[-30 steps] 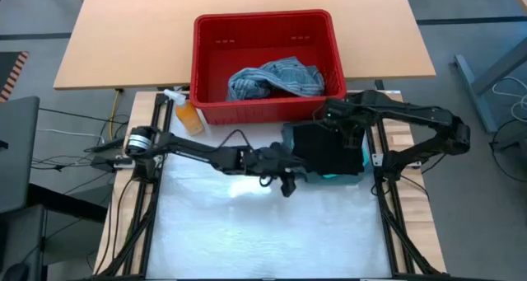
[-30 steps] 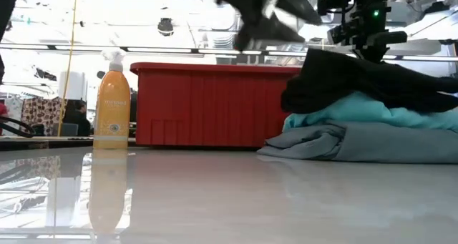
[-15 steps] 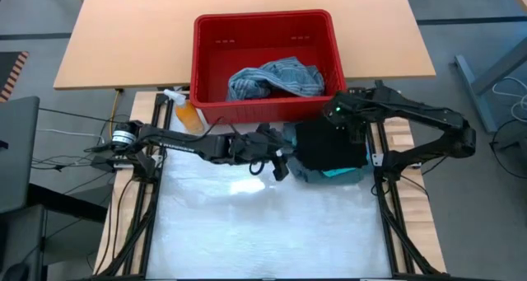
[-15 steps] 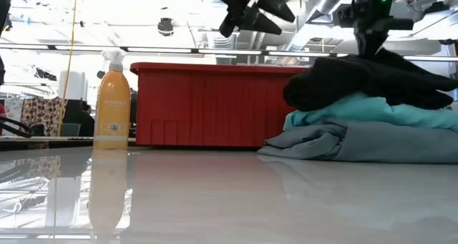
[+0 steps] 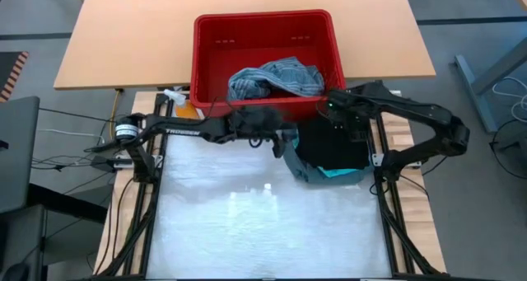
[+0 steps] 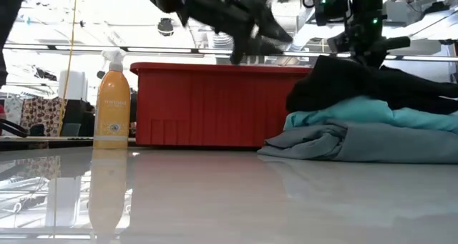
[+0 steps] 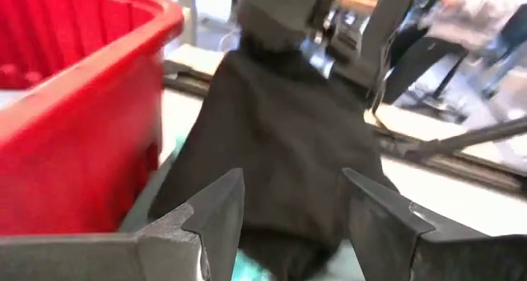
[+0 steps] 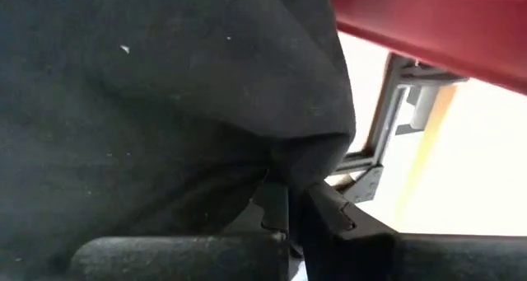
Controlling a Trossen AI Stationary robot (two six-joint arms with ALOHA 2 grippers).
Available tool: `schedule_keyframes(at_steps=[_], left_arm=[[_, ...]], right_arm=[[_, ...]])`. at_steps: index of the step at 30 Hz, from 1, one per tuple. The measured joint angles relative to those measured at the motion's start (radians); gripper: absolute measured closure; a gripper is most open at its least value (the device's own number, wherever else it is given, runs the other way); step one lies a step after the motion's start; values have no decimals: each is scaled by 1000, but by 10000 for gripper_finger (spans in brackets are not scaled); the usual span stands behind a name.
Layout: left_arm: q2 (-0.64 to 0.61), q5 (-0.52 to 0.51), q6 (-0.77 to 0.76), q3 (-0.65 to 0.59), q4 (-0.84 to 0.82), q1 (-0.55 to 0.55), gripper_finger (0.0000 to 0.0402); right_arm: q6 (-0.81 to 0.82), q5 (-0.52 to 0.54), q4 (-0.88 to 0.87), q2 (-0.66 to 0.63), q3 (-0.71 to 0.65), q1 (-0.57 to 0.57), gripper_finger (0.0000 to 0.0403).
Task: Fold Laundry from Bin
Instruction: Fold the black shirt
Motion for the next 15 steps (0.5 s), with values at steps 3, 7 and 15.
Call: schedule_keyframes(at_steps=[3, 7, 15], left_arm=[[73, 102, -22, 0, 61, 22, 216], [171, 153, 11, 30, 112, 27, 216], [187, 98, 189, 43, 189, 10, 216]], right_arm=[[-25, -24, 15, 21, -1, 2, 368], [-45, -21, 27, 25, -2, 15, 367], [-79, 34, 32, 10, -2, 17, 332]])
